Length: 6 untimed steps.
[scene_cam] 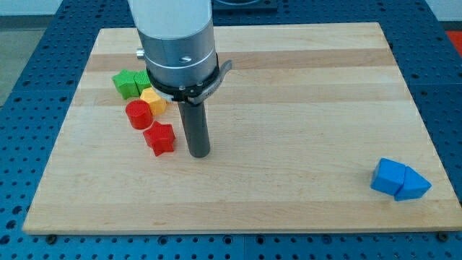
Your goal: Place the red star below the red circle
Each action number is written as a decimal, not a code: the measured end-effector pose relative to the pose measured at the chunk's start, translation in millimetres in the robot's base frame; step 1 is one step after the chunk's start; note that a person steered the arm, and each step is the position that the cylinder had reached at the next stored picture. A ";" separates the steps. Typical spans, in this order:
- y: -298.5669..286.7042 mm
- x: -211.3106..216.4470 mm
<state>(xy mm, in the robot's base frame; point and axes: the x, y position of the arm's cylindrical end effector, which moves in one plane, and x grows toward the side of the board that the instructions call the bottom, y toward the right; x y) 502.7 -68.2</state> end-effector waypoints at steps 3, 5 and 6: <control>-55.4 -3.1; -54.9 -4.5; -23.0 -21.1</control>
